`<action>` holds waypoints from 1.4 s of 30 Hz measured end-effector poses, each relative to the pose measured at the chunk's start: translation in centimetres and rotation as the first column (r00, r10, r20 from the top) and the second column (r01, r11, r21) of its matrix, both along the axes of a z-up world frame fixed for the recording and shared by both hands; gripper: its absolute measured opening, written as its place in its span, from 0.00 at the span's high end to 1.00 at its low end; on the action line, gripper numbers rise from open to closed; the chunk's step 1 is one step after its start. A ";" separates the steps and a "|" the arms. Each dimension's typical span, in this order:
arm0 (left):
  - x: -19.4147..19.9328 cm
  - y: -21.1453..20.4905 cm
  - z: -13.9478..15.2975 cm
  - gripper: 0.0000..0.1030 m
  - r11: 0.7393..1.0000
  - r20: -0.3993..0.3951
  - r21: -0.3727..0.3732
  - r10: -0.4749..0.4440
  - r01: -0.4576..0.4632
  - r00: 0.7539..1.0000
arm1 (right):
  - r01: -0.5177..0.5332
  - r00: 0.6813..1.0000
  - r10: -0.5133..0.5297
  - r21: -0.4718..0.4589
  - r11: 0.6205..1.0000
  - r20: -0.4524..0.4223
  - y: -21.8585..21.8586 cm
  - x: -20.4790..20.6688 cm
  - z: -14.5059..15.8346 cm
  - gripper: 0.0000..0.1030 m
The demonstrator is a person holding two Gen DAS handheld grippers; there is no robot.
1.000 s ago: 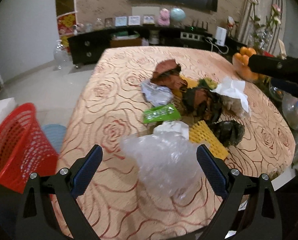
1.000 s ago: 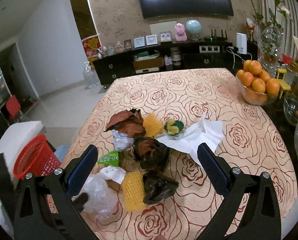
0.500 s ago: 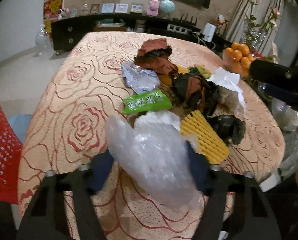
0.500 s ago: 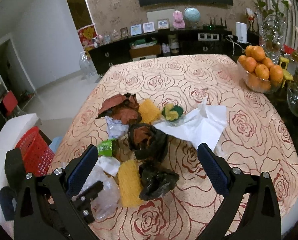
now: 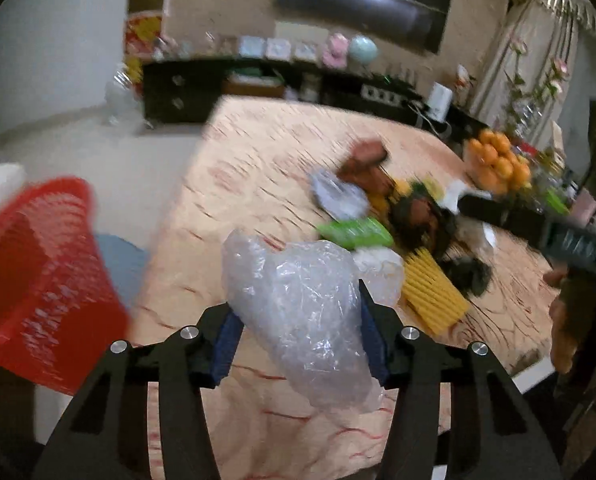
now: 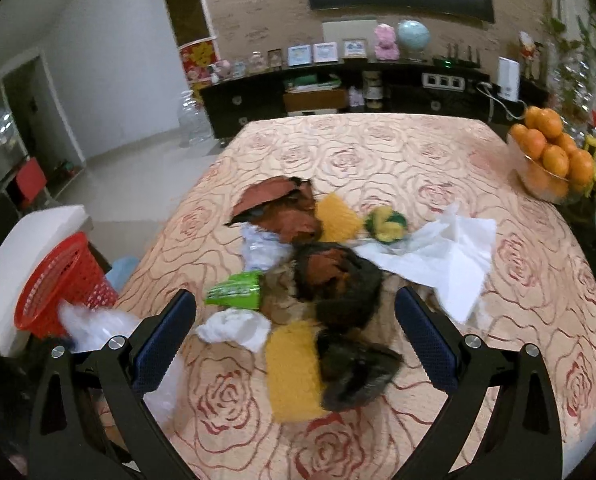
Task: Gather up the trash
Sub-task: 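Carry the clear bag and white tissue in both tools over the red wastebasket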
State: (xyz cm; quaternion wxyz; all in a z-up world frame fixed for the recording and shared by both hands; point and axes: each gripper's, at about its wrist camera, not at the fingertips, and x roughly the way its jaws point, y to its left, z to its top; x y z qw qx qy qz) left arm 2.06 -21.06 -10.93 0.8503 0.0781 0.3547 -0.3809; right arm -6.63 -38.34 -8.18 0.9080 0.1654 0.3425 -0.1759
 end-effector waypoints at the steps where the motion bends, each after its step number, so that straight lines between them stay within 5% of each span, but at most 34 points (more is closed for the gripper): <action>1: 0.2 0.8 0.5 0.51 1.000 0.023 -0.006 0.020 -0.020 1.000 | -0.016 1.000 0.016 -0.003 1.000 -0.002 0.3 0.3 -0.2 0.07; 6: 1.0 4.0 2.6 0.51 0.994 0.098 -0.034 0.109 -0.106 0.989 | -0.105 0.993 0.103 -0.026 0.994 -0.051 2.4 2.6 -2.1 0.07; 12: 2.1 5.6 3.1 0.51 0.988 0.084 -0.054 0.146 -0.142 0.986 | -0.148 0.982 0.144 -0.025 0.989 -0.121 3.3 5.2 -4.7 0.13; 23: 2.4 6.7 2.8 0.51 0.986 0.087 -0.058 0.163 -0.158 0.983 | -0.183 0.961 0.177 -0.010 0.983 -0.211 4.1 7.6 -7.8 0.53; 42: 2.5 6.9 3.2 0.51 0.981 0.119 -0.056 0.190 -0.185 0.975 | -0.290 0.957 0.291 0.046 0.956 -0.008 6.6 3.1 -2.2 0.60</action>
